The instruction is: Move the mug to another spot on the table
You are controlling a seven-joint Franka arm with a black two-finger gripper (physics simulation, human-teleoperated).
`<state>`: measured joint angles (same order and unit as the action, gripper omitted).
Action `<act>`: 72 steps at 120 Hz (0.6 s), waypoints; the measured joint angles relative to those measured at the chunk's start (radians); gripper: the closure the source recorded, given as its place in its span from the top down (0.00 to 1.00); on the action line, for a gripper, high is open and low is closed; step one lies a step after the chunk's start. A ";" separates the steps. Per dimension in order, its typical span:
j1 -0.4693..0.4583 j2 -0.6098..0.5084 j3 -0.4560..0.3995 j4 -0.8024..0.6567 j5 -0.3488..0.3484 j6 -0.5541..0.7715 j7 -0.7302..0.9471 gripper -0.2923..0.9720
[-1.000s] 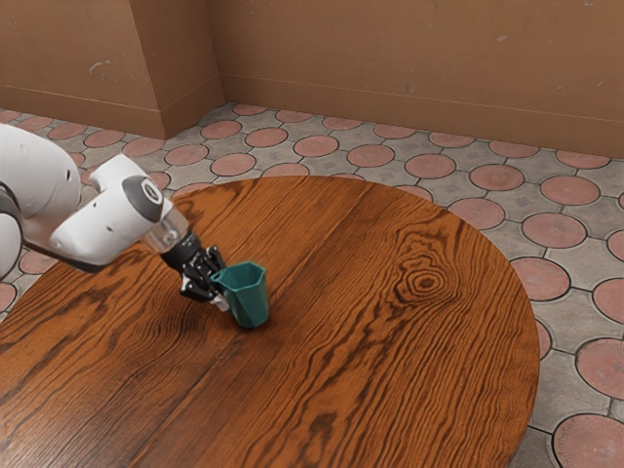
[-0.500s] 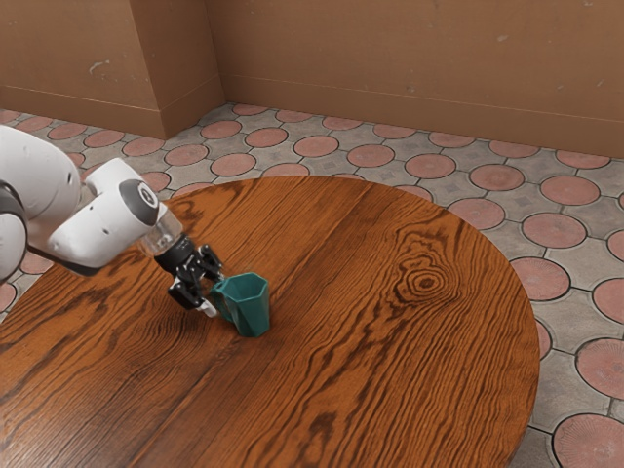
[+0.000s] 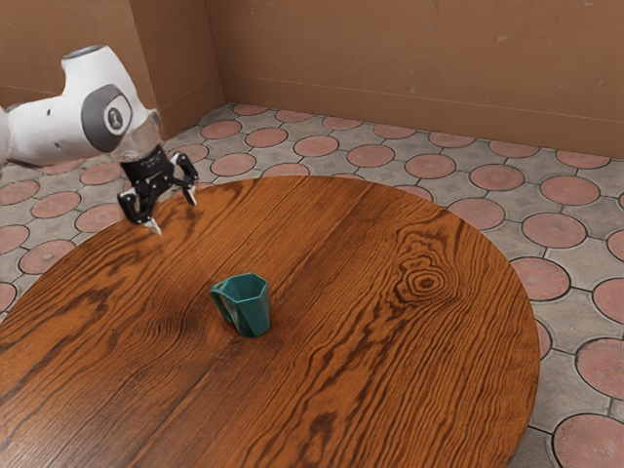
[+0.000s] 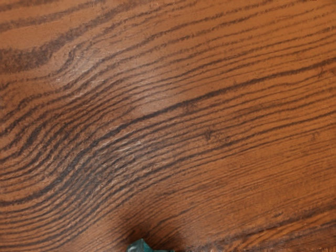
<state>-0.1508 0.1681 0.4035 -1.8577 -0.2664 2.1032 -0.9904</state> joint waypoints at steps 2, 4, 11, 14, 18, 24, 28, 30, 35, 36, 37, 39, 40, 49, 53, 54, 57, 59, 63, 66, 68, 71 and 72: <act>-0.003 -0.004 0.000 0.012 0.014 -0.011 0.013 0.74; -0.005 -0.007 0.000 0.024 0.028 -0.022 0.028 0.74; -0.011 -0.013 0.000 0.057 0.062 -0.057 0.089 0.74; -0.018 -0.018 0.000 0.064 0.073 -0.070 0.114 0.74; -0.032 -0.036 0.000 0.072 0.086 -0.085 0.148 0.74; -0.051 -0.068 -0.003 0.080 0.110 -0.104 0.207 0.75; -0.061 -0.084 -0.004 0.083 0.122 -0.118 0.245 0.75; -0.064 -0.091 -0.004 0.091 0.127 -0.129 0.263 0.75; -0.046 -0.100 -0.032 0.128 0.140 -0.161 0.307 0.75; -0.037 -0.100 -0.044 0.138 0.145 -0.168 0.315 0.75; -0.028 -0.101 -0.057 0.149 0.151 -0.175 0.324 0.75; -0.008 -0.103 -0.086 0.170 0.165 -0.189 0.340 0.75; 0.001 -0.104 -0.101 0.181 0.172 -0.196 0.348 0.75; 0.009 -0.106 -0.167 0.275 0.214 -0.259 0.418 0.75; -0.009 -0.106 -0.174 0.306 0.224 -0.285 0.450 0.75; -0.014 -0.106 -0.175 0.313 0.226 -0.291 0.457 0.75; -0.026 -0.105 -0.177 0.336 0.231 -0.311 0.480 0.75; -0.032 -0.104 -0.179 0.352 0.234 -0.326 0.495 0.75; -0.041 -0.102 -0.180 0.374 0.239 -0.352 0.523 0.75; -0.043 -0.102 -0.181 0.383 0.242 -0.369 0.543 0.75; -0.042 -0.102 -0.182 0.387 0.244 -0.379 0.556 0.75; -0.038 -0.103 -0.183 0.391 0.246 -0.394 0.575 0.75; -0.037 -0.104 -0.183 0.392 0.247 -0.399 0.581 0.75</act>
<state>-0.1879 0.0645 0.2208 -1.4654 -0.0197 1.7043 -0.4098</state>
